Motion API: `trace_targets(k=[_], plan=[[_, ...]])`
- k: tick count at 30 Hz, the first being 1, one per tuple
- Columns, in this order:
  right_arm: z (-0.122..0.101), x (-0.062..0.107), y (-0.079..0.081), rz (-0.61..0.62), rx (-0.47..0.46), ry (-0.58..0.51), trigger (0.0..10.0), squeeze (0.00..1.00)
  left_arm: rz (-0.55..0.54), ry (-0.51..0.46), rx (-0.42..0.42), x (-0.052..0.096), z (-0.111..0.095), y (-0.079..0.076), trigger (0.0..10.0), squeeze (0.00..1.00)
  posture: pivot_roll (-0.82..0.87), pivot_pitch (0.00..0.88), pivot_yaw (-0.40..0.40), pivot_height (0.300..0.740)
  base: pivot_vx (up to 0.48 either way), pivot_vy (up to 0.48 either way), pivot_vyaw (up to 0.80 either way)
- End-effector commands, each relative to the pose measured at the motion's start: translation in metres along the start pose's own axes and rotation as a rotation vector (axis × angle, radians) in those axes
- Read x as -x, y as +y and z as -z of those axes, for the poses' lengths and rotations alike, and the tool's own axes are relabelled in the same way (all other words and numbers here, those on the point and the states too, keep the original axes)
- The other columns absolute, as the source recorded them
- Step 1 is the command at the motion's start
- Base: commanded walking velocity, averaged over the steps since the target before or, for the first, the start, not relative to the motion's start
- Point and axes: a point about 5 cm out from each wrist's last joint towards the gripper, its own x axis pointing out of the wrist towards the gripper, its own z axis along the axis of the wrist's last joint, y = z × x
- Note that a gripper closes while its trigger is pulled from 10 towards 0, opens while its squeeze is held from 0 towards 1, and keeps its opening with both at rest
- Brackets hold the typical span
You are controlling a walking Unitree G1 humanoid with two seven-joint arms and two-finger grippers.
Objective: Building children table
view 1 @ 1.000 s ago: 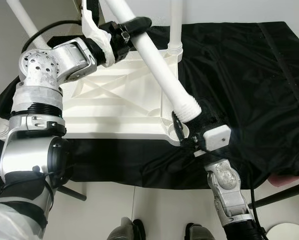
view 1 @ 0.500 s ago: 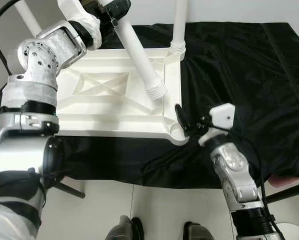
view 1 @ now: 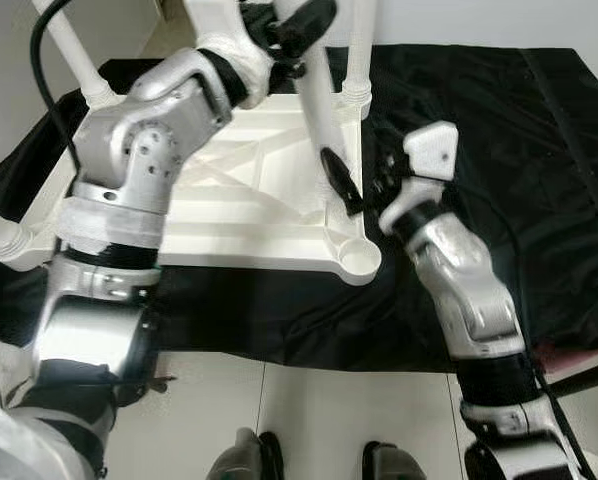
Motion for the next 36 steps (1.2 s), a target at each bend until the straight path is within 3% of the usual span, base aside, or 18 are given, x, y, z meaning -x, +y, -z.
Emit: trace_targets(k=[1,4,14,15,16,17,18,29,30,31,32,35,36], plan=[[0.007,-0.002,0.004,-0.011,-0.01,0.038,10.0,0.0,-0.012,-0.025,-0.044,0.001,-0.004,-0.004,10.0,0.0,-0.09,0.143,0.096,0.74,0.0,0.0,0.0],[0.012,-0.017,0.006,-0.006,0.005,0.088,10.0,0.0,0.018,-0.048,-0.086,-0.004,-0.006,-0.023,10.0,0.0,-0.08,0.143,0.086,0.74,0.0,0.0,0.0],[0.011,-0.034,0.004,0.029,0.086,0.148,10.0,0.0,-0.002,-0.075,-0.106,-0.01,-0.009,-0.031,10.0,0.0,-0.07,0.138,0.069,0.74,0.0,0.0,0.0],[0.01,-0.036,0.003,0.035,0.092,0.15,5.6,0.0,-0.005,-0.077,-0.112,-0.014,-0.011,-0.033,10.0,0.0,-0.07,0.138,0.069,0.74,0.0,0.0,0.0],[0.009,-0.037,0.003,0.04,0.099,0.149,2.2,0.0,-0.008,-0.078,-0.116,-0.017,-0.011,-0.034,10.0,0.0,-0.06,0.14,0.069,0.74,0.0,0.0,0.0],[0.009,-0.037,0.003,0.04,0.099,0.149,2.2,0.0,-0.008,-0.078,-0.116,-0.017,-0.011,-0.034,10.0,0.0,-0.06,0.14,0.069,0.74,0.0,0.0,0.0],[0.007,-0.039,0.003,0.04,0.111,0.143,0.0,0.0,-0.009,-0.076,-0.119,-0.019,-0.012,-0.035,10.0,0.0,-0.06,0.14,0.069,0.74,0.0,0.0,0.0],[0.008,-0.037,0.003,0.048,0.119,0.15,0.0,0.0,0.009,-0.063,-0.151,-0.019,-0.013,-0.036,10.0,0.0,-0.07,0.138,0.082,0.74,0.0,0.0,0.0],[0.009,-0.036,0.002,0.067,0.103,0.154,3.0,0.0,0.014,-0.056,-0.153,-0.019,-0.009,-0.035,10.0,0.0,-0.07,0.139,0.083,0.74,0.0,0.0,0.0],[0.009,-0.036,0.002,0.067,0.103,0.154,3.0,0.0,0.014,-0.056,-0.153,-0.019,-0.009,-0.035,10.0,0.0,-0.07,0.139,0.083,0.74,0.0,0.0,0.0],[0.01,-0.034,0.0,0.09,0.071,0.154,10.0,0.0,0.019,-0.051,-0.146,-0.02,-0.004,-0.034,10.0,0.0,-0.07,0.135,0.085,0.74,0.0,0.0,0.0],[0.01,-0.034,0.0,0.09,0.071,0.154,10.0,0.0,0.019,-0.051,-0.146,-0.02,-0.004,-0.034,10.0,0.0,-0.07,0.135,0.085,0.74,0.0,0.0,0.0],[0.011,-0.032,-0.001,0.12,0.037,0.155,10.0,0.0,0.022,-0.05,-0.129,-0.019,-0.001,-0.034,10.0,1.0,-0.07,0.133,0.087,0.74,0.0,0.0,0.0]])
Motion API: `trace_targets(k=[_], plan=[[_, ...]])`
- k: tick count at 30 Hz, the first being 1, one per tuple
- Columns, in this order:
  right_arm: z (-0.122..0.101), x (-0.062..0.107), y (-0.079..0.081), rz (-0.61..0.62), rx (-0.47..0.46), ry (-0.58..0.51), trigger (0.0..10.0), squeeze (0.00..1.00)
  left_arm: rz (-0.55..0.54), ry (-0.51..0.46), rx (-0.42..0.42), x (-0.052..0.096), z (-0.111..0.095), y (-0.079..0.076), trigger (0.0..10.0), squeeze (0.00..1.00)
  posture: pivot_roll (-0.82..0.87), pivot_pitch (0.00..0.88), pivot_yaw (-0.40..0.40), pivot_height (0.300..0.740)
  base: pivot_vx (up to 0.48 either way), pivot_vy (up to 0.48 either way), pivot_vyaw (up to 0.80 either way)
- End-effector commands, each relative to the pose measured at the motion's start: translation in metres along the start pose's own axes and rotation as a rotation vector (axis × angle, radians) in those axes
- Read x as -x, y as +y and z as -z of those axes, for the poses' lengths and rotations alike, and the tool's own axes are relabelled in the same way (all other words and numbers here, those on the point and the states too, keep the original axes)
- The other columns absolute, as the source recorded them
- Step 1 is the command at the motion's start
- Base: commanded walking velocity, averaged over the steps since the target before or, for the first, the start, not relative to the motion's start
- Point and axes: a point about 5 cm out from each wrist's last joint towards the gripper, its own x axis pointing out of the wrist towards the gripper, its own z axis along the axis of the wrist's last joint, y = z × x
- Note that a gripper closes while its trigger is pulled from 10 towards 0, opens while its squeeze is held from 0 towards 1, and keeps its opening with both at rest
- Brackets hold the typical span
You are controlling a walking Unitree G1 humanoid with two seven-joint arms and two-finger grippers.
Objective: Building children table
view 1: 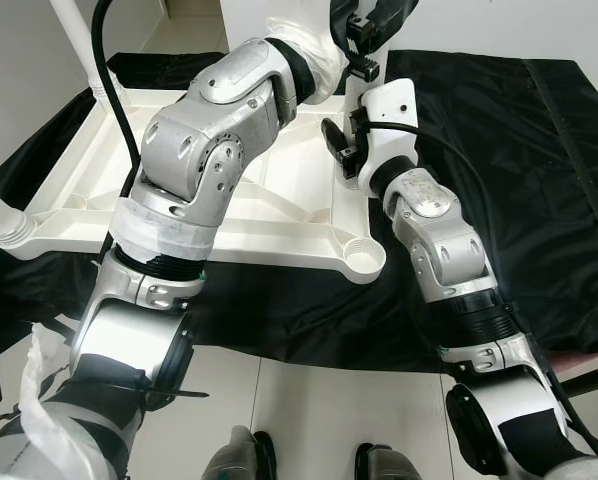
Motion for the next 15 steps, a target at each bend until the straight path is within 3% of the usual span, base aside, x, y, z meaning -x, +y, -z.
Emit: trace_targets(k=[1,4,5,7,8,11,12,15], plan=[[0.004,0.004,0.001,0.03,-0.074,0.008,10.0,0.0,0.002,-0.01,0.023,0.002,0.004,0.0,10.0,1.0,-0.07,0.131,0.088,0.74,0.0,0.0,0.0],[0.007,0.005,-0.002,0.063,-0.107,0.017,10.0,0.0,-0.033,-0.018,0.042,0.004,0.005,0.004,10.0,1.0,-0.07,0.13,0.087,0.74,0.0,0.0,0.0],[0.009,0.007,-0.005,0.093,-0.13,0.026,10.0,0.0,-0.067,-0.022,0.073,0.006,0.005,0.009,10.0,0.78,-0.07,0.128,0.086,0.74,0.0,0.0,0.0],[0.009,0.007,-0.005,0.093,-0.13,0.026,10.0,0.0,-0.067,-0.022,0.073,0.006,0.005,0.009,10.0,0.78,-0.07,0.128,0.086,0.74,0.0,0.0,0.0],[0.011,0.008,-0.007,0.114,-0.148,0.033,10.0,0.0,-0.092,-0.026,0.095,0.008,0.006,0.012,10.0,0.08,-0.07,0.127,0.084,0.74,0.0,0.0,0.0],[0.011,0.008,-0.007,0.114,-0.148,0.033,10.0,0.0,-0.092,-0.026,0.095,0.008,0.006,0.012,10.0,0.08,-0.07,0.127,0.084,0.74,0.0,0.0,0.0],[0.014,0.01,-0.011,0.153,-0.164,0.045,10.0,0.0,-0.115,-0.03,0.13,0.012,0.007,0.015,10.0,0.0,-0.07,0.127,0.079,0.74,0.0,0.0,0.0],[0.023,0.017,-0.022,0.24,-0.189,0.065,10.0,0.0,-0.162,-0.042,0.163,0.03,0.006,0.018,10.0,0.0,-0.07,0.127,0.073,0.74,0.0,0.0,0.0]])
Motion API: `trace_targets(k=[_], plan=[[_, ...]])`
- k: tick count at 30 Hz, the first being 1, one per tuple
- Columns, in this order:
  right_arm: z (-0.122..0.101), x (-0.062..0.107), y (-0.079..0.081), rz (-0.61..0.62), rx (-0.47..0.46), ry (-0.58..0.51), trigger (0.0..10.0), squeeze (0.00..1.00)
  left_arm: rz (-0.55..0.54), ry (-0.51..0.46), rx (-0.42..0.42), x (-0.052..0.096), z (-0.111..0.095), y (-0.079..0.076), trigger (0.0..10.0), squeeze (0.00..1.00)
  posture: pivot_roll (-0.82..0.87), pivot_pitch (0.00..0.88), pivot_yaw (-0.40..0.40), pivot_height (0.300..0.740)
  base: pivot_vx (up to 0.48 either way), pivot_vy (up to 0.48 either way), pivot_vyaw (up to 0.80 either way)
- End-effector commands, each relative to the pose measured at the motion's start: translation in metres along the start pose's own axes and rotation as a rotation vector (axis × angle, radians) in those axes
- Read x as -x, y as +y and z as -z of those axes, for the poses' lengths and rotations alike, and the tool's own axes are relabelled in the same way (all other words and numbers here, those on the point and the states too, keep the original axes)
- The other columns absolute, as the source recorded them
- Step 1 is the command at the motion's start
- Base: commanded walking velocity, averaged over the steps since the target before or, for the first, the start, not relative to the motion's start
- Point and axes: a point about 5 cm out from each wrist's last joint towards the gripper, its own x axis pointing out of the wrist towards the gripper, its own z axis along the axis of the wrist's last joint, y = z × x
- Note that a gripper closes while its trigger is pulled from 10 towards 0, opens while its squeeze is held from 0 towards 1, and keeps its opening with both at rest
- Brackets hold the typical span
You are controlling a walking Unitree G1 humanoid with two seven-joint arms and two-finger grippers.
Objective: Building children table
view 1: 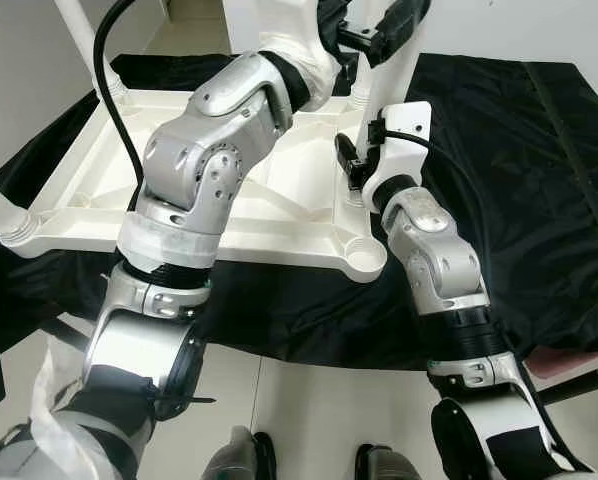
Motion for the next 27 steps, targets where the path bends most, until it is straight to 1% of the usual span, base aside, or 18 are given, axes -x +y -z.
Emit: trace_targets(k=[1,2,3,4,5,6,8,9,11,16,17,19,20,21,25,27], plan=[[0.004,0.004,-0.011,0.063,-0.018,0.011,10.0,0.0,-0.136,-0.01,0.017,0.013,-0.004,0.009,10.0,0.0,-0.07,0.127,0.073,0.74,0.0,0.0,0.0],[0.005,0.006,-0.013,0.068,-0.011,0.01,10.0,0.0,-0.146,0.001,0.004,0.019,-0.003,0.009,10.0,0.0,-0.07,0.13,0.071,0.74,0.0,0.0,0.0],[0.006,0.01,-0.016,0.064,0.002,-0.004,10.0,0.0,-0.165,0.034,-0.019,0.026,0.005,0.011,10.0,0.0,-0.07,0.131,0.069,0.74,0.0,0.0,0.0],[0.006,0.01,-0.016,0.064,0.002,-0.004,10.0,0.0,-0.165,0.034,-0.019,0.026,0.005,0.011,10.0,0.0,-0.07,0.131,0.069,0.74,0.0,0.0,0.0],[0.008,0.016,-0.018,0.061,0.014,-0.025,10.0,0.0,-0.188,0.086,-0.049,0.037,0.017,0.014,10.0,0.0,-0.07,0.132,0.066,0.74,0.0,0.0,0.0],[0.008,0.016,-0.018,0.061,0.014,-0.025,10.0,0.0,-0.188,0.086,-0.049,0.037,0.017,0.014,10.0,0.0,-0.07,0.132,0.066,0.74,0.0,0.0,0.0],[0.009,0.02,-0.019,0.063,0.015,-0.032,10.0,0.0,-0.207,0.113,-0.062,0.044,0.024,0.015,10.0,0.0,-0.07,0.133,0.062,0.74,0.0,0.0,0.0],[0.009,0.02,-0.019,0.063,0.015,-0.032,10.0,0.0,-0.207,0.113,-0.062,0.044,0.024,0.015,10.0,0.0,-0.07,0.133,0.062,0.74,0.0,0.0,0.0],[0.011,0.027,-0.02,0.05,0.021,-0.046,10.0,0.0,-0.228,0.14,-0.072,0.051,0.032,0.017,10.0,0.0,-0.07,0.136,0.06,0.74,0.0,0.0,0.0],[0.015,0.034,-0.021,0.046,0.011,-0.044,10.0,0.0,-0.247,0.171,-0.079,0.057,0.041,0.019,10.0,0.0,-0.07,0.133,0.058,0.74,0.0,0.0,0.0],[0.017,0.037,-0.021,0.044,0.001,-0.043,10.0,0.0,-0.256,0.191,-0.082,0.061,0.047,0.02,10.0,0.0,-0.07,0.137,0.057,0.74,0.0,0.0,0.0],[0.022,0.044,-0.021,0.032,0.006,-0.04,10.0,0.0,-0.261,0.235,-0.129,0.073,0.064,0.019,10.0,0.0,-0.07,0.133,0.058,0.74,0.0,0.0,0.0],[0.022,0.044,-0.021,0.032,0.006,-0.04,10.0,0.0,-0.261,0.235,-0.129,0.073,0.064,0.019,10.0,0.0,-0.07,0.133,0.058,0.74,0.0,0.0,0.0],[0.025,0.048,-0.021,0.027,0.017,-0.035,10.0,0.0,-0.261,0.262,-0.152,0.082,0.073,0.016,10.0,0.0,-0.07,0.139,0.059,0.74,0.0,0.0,0.0],[0.028,0.051,-0.02,0.021,0.018,-0.031,10.0,0.0,-0.263,0.278,-0.169,0.087,0.08,0.014,10.0,0.0,-0.07,0.137,0.06,0.74,0.0,0.0,0.0],[0.03,0.054,-0.018,0.002,0.027,-0.038,10.0,0.0,-0.261,0.302,-0.198,0.095,0.087,0.013,10.0,0.0,-0.07,0.137,0.06,0.74,0.0,0.0,0.0]])
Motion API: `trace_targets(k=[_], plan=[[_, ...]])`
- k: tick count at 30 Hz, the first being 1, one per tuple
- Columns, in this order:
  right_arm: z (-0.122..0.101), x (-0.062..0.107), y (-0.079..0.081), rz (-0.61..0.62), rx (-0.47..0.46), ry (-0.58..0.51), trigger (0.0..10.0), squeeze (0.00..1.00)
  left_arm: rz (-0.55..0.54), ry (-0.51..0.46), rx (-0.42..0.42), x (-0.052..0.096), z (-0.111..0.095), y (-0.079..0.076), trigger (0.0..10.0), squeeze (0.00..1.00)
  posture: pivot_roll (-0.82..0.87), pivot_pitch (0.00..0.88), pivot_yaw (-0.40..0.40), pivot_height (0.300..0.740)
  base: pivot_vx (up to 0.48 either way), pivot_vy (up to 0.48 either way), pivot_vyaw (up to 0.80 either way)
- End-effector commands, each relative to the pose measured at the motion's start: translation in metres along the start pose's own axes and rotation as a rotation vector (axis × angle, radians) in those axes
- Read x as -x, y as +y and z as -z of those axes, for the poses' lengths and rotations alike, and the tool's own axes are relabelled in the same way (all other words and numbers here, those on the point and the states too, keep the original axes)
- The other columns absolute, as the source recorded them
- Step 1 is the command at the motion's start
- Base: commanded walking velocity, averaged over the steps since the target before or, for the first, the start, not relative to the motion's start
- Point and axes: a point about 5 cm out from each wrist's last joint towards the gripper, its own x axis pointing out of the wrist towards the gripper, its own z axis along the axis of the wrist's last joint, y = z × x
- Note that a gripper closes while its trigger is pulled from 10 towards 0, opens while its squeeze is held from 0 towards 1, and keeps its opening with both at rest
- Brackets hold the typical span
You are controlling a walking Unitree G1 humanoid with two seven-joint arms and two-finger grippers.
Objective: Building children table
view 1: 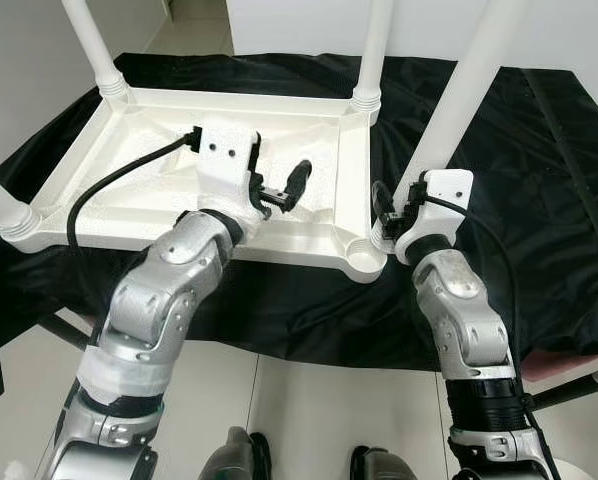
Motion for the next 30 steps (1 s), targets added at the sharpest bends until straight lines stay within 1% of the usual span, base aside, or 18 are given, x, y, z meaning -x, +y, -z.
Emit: trace_targets(k=[1,2,3,4,5,7,8,9,11,15,16,19,22,23,25,27,30], plan=[[-0.003,0.002,0.005,-0.028,0.008,-0.027,10.0,0.0,0.01,0.0,-0.028,0.004,0.003,-0.002,10.0,0.0,-0.07,0.137,0.06,0.74,0.0,0.0,0.0],[-0.003,0.004,0.007,-0.042,0.018,-0.032,10.0,0.0,0.021,0.021,-0.03,0.007,0.008,-0.003,10.0,0.0,-0.07,0.139,0.058,0.74,0.0,0.0,0.0],[-0.002,0.006,0.009,-0.074,0.042,-0.04,10.0,0.0,0.049,0.043,-0.011,0.01,0.012,-0.005,10.0,0.0,-0.07,0.142,0.055,0.74,0.0,0.0,0.0],[-0.002,0.006,0.009,-0.074,0.042,-0.04,10.0,0.0,0.049,0.043,-0.011,0.01,0.012,-0.005,10.0,0.0,-0.07,0.142,0.055,0.74,0.0,0.0,0.0],[-0.002,0.009,0.012,-0.11,0.053,-0.059,10.0,0.0,0.075,0.064,-0.013,0.016,0.018,-0.006,10.0,0.0,-0.08,0.146,0.054,0.74,0.0,0.0,0.0],[-0.002,0.014,0.015,-0.161,0.059,-0.079,10.0,0.0,0.117,0.079,-0.063,0.026,0.026,-0.008,10.0,0.0,-0.08,0.149,0.054,0.74,0.0,0.0,0.0],[-0.001,0.015,0.016,-0.169,0.056,-0.082,10.0,0.0,0.128,0.081,-0.08,0.028,0.028,-0.009,10.0,0.0,-0.08,0.149,0.054,0.74,0.0,0.0,0.0],[-0.001,0.015,0.016,-0.169,0.056,-0.082,10.0,0.0,0.128,0.081,-0.08,0.028,0.028,-0.009,10.0,0.0,-0.08,0.149,0.054,0.74,0.0,0.0,0.0],[0.002,0.017,0.019,-0.218,0.069,-0.09,10.0,0.0,0.14,0.097,-0.073,0.033,0.034,-0.01,10.0,0.0,-0.07,0.156,0.053,0.74,0.0,0.0,0.0],[0.005,0.019,0.022,-0.259,0.091,-0.104,10.0,0.0,0.149,0.109,-0.071,0.036,0.038,-0.01,10.0,0.0,-0.07,0.16,0.052,0.74,0.0,0.0,0.0],[0.012,0.021,0.024,-0.318,0.133,-0.102,10.0,0.0,0.16,0.12,-0.085,0.04,0.04,-0.011,10.0,0.0,-0.07,0.16,0.048,0.74,0.0,0.0,0.0],[0.016,0.022,0.024,-0.341,0.14,-0.093,10.0,0.0,0.162,0.124,-0.092,0.042,0.041,-0.01,10.0,0.0,-0.06,0.16,0.044,0.74,0.0,0.0,0.0],[0.025,0.024,0.021,-0.371,0.152,-0.072,10.0,0.0,0.16,0.131,-0.104,0.044,0.042,-0.01,10.0,0.0,-0.06,0.156,0.04,0.74,0.0,0.0,0.0],[0.025,0.024,0.021,-0.371,0.152,-0.072,10.0,0.0,0.16,0.131,-0.104,0.044,0.042,-0.01,10.0,0.0,-0.06,0.156,0.04,0.74,0.0,0.0,0.0],[0.035,0.026,0.016,-0.401,0.176,-0.041,10.0,0.0,0.154,0.133,-0.11,0.046,0.043,-0.01,10.0,0.0,-0.05,0.153,0.04,0.74,0.0,0.0,0.0],[0.035,0.026,0.016,-0.401,0.176,-0.041,10.0,0.0,0.154,0.133,-0.11,0.046,0.043,-0.01,10.0,0.0,-0.05,0.153,0.04,0.74,0.0,0.0,0.0],[0.043,0.026,0.013,-0.438,0.199,-0.016,10.0,0.0,0.151,0.134,-0.113,0.047,0.043,-0.009,10.0,0.0,-0.05,0.146,0.044,0.74,0.0,0.0,0.0]])
